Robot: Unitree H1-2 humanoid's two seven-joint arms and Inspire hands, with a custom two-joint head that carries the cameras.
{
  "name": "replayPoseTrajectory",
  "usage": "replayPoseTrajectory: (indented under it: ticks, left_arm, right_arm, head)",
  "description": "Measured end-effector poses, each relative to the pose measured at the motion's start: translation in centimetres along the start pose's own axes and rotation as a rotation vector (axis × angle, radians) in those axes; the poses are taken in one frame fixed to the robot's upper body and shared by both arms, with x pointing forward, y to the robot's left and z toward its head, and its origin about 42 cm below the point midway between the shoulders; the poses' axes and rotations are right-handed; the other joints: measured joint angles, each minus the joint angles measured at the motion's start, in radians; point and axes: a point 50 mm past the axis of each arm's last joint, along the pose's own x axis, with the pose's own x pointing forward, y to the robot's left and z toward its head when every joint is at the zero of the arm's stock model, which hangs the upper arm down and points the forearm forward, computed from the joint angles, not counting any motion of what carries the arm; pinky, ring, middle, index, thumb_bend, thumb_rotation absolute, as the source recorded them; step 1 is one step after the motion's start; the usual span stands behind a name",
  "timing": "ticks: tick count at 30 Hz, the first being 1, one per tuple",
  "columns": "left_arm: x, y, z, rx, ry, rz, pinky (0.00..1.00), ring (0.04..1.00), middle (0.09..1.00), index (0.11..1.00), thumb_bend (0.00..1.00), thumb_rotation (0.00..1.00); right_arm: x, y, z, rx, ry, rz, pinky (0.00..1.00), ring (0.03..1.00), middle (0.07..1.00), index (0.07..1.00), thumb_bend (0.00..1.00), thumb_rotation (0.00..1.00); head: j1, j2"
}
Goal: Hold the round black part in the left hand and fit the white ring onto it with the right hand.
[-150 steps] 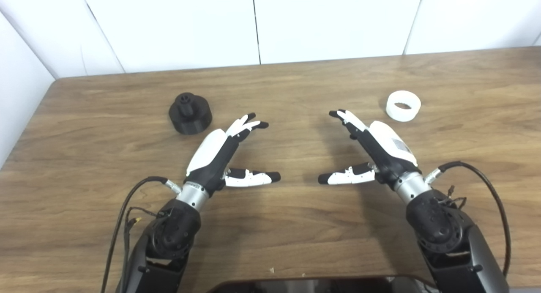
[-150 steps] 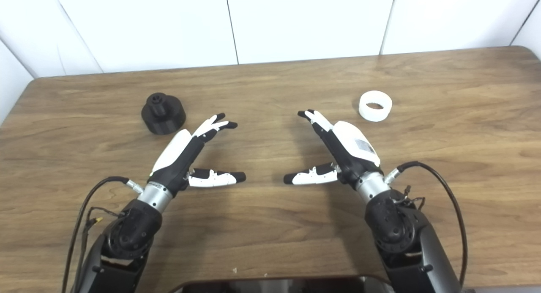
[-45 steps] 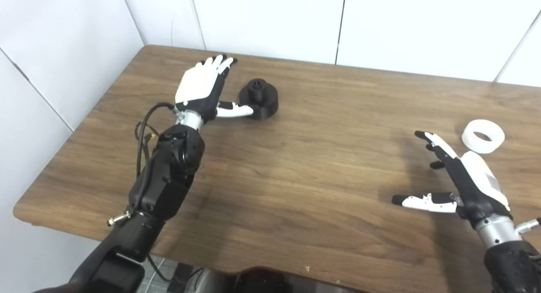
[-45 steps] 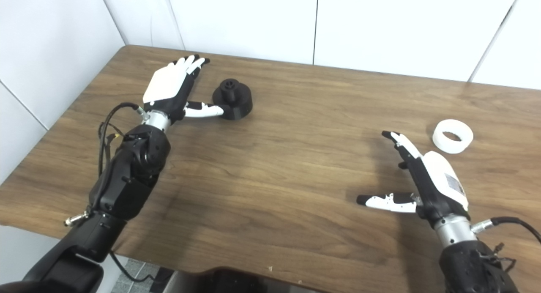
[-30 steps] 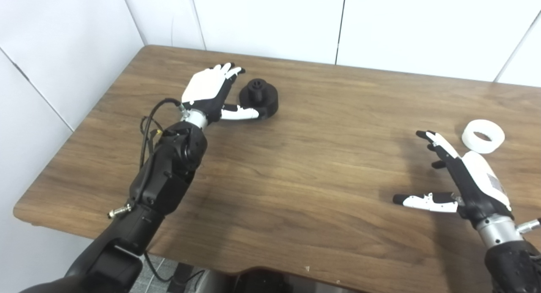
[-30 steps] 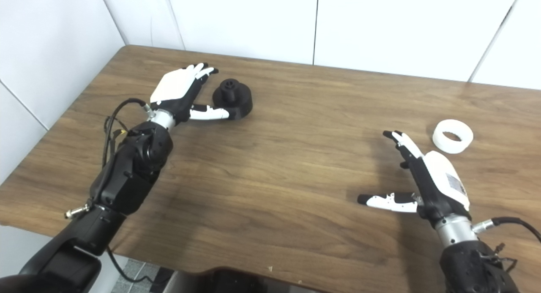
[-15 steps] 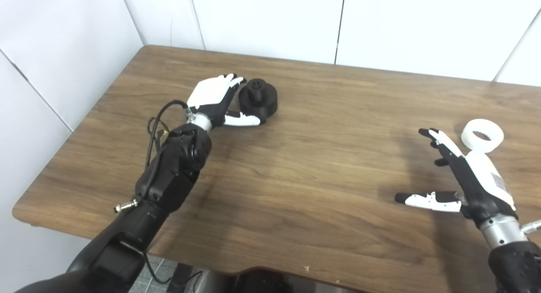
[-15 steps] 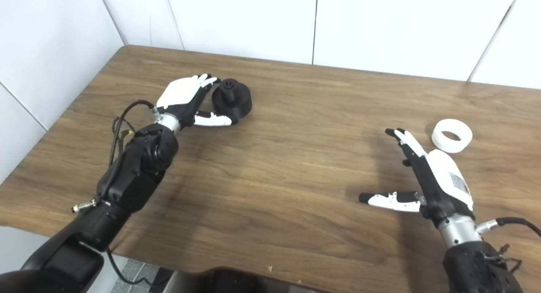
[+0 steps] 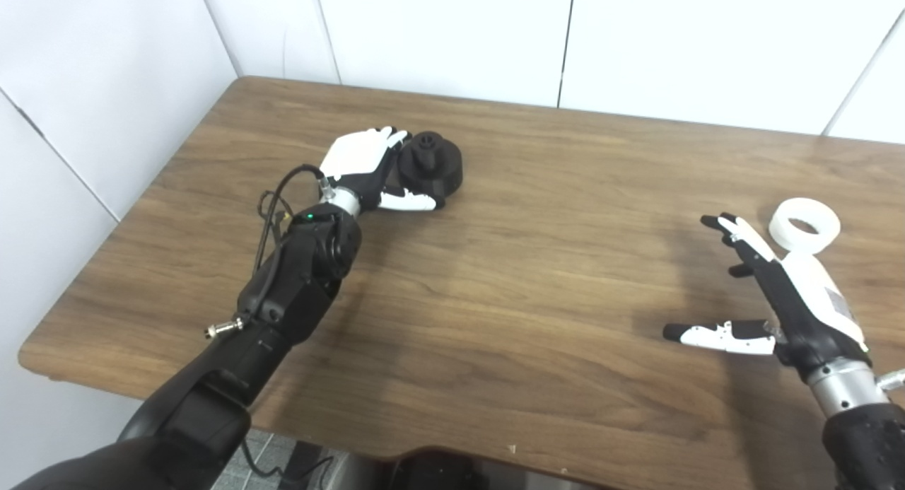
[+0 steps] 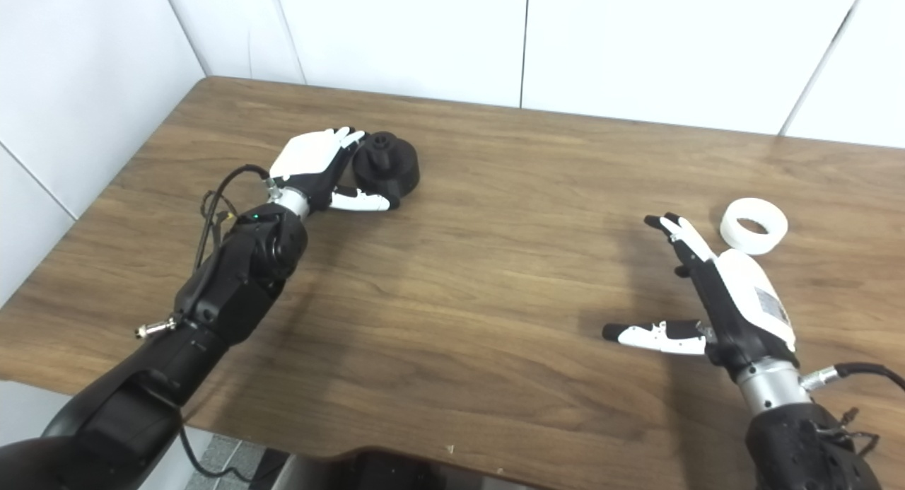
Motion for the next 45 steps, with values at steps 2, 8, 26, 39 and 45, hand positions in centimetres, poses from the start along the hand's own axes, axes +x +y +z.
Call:
replayPoseTrajectory:
  ticks: [2,8,26,39,45]
  left_arm:
    - [0.3,0.0,0.1,-0.012,-0.009,0.037,1.0,1.0,1.0,0.789,1.0,0.52]
    - [0.4,-0.5,1.1,-0.096,-0.047,0.136,1.0,1.0,1.0,0.627,0.91,0.36]
    - [0.3,-0.3,1.3,-0.167,-0.089,0.148,1.0,1.0,1.0,0.583,0.88,0.3]
    - [-1.5,-1.1,3.3,-0.187,-0.208,0.077,1.0,1.0,1.0,0.604,0.95,0.34]
    - [-3.3,-2.7,6.1,-0.242,-0.306,0.024,1.0,1.0,1.0,0.618,0.99,0.37]
  right_arm:
    - [-0.2,0.1,-0.1,0.001,0.004,0.002,0.73,0.889,0.959,0.905,0.93,0.33]
    - [-0.3,0.0,0.0,-0.002,0.001,0.0,0.72,0.881,0.956,0.905,0.93,0.32]
    - [-0.5,0.1,-0.1,0.0,0.009,0.0,0.72,0.887,0.954,0.906,0.94,0.34]
    - [-0.4,0.0,0.0,-0.006,0.006,-0.008,0.72,0.877,0.958,0.909,0.93,0.37]
    - [-0.3,0.0,0.1,-0.008,0.005,-0.013,0.73,0.884,0.956,0.911,0.93,0.38]
  head:
    - [0.0,0.003]
    - [0.002,0.008]
    - [-0.012,0.02]
    - [-0.057,0.031]
    - [-0.081,0.038]
